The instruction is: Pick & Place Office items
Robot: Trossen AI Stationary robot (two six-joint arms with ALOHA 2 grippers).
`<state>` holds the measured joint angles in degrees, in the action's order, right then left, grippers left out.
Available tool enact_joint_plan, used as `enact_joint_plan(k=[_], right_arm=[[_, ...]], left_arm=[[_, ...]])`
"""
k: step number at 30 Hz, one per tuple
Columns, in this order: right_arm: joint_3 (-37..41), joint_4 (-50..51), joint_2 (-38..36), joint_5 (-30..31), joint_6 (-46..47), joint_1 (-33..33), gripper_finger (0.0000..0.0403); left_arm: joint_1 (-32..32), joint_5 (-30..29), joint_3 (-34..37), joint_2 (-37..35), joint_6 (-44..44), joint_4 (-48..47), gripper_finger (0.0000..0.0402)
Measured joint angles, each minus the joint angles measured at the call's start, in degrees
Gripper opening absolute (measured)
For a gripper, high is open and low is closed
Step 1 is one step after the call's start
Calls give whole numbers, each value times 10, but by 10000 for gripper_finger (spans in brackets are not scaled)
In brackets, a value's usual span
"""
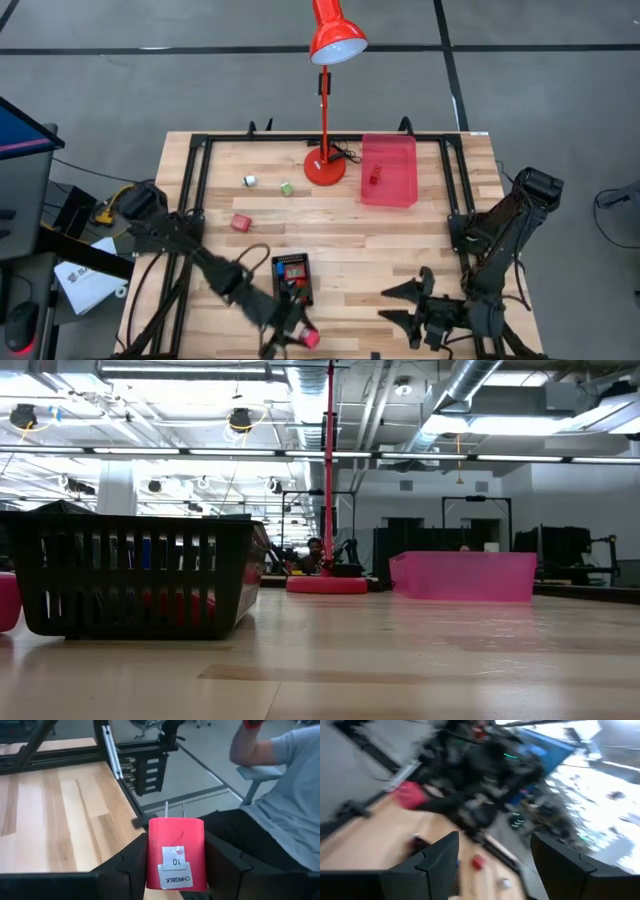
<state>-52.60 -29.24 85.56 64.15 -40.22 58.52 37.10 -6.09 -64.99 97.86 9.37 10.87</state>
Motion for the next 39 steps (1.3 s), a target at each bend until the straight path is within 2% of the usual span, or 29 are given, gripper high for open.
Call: enact_joint_plan(k=[5, 8, 13, 17, 26, 35, 39], right_arm=[[-51, 204, 0, -90, 141, -32, 240], [-71, 258, 0, -120, 171, -45, 240], [-76, 257, 5, -163, 152, -62, 240], [-76, 227, 37, -165, 99, -80, 240], [-156, 244, 94, -180, 22, -105, 240], [-215, 281, 134, -234, 29, -137, 240], [-223, 293, 143, -236, 36, -148, 240]], left_arm=[[-60, 96, 0, -22, -4, -8, 148], [-87, 142, 0, -32, -4, -16, 148], [-118, 158, 0, -38, -24, -8, 148], [-136, 170, 0, -38, -31, 6, 148], [-147, 185, 0, -37, -42, 20, 148], [-140, 185, 0, -36, -46, 22, 148], [-137, 185, 0, -36, -46, 22, 148]])
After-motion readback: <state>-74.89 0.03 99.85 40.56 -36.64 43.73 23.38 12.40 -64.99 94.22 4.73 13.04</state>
